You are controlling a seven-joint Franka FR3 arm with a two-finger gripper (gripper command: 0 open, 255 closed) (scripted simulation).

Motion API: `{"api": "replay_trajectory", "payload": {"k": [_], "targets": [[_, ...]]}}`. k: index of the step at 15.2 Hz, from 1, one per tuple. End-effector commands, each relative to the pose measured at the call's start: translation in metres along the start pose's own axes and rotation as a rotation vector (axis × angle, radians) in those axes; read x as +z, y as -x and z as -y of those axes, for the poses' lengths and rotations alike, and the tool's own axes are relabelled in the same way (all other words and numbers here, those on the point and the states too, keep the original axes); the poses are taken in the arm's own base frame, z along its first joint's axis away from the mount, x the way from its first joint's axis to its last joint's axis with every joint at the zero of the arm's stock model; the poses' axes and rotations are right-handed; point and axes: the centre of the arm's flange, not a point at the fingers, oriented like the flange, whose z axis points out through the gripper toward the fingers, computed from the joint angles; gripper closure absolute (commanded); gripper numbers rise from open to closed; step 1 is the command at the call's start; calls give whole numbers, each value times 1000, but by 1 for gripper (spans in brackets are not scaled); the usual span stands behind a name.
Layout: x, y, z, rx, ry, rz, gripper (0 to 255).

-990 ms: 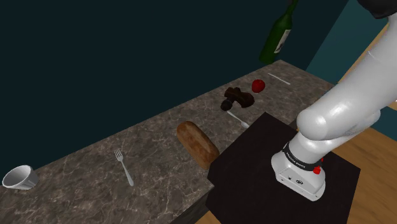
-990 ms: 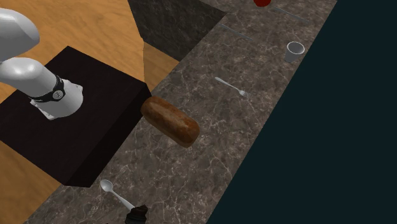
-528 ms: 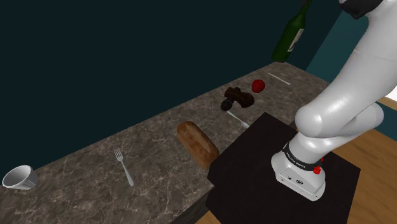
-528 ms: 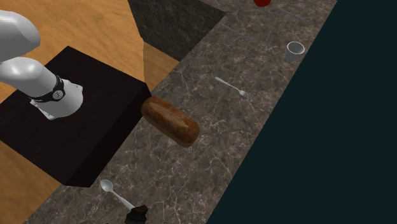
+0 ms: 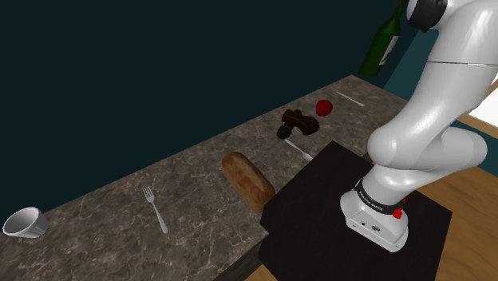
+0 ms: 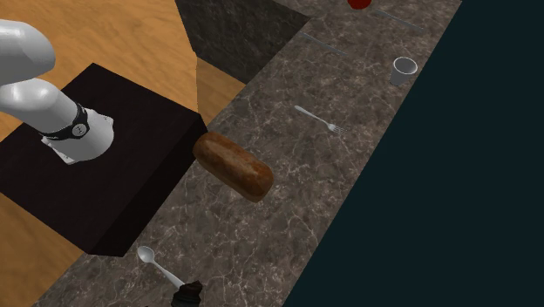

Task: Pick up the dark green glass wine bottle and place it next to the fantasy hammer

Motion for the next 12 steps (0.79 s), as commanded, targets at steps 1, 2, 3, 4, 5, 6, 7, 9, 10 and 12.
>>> {"api": "replay_trajectory", "payload": {"k": [1, 2, 3, 4, 5, 6, 7, 9, 10, 12], "targets": [[9, 3, -2, -1, 1, -1, 255], [14, 3, -2, -1, 1, -1, 255], [19, 4, -2, -1, 1, -1, 255], [25, 4, -2, -1, 1, -1, 255], [30, 5, -2, -1, 1, -1, 255], [35, 5, -2, -1, 1, -1, 255], [41, 6, -2, -1, 1, -1, 255], [51, 7, -2, -1, 1, -1, 255], [56, 7, -2, -1, 1, -1, 255], [67, 8, -2, -1, 1, -1, 255]]}}
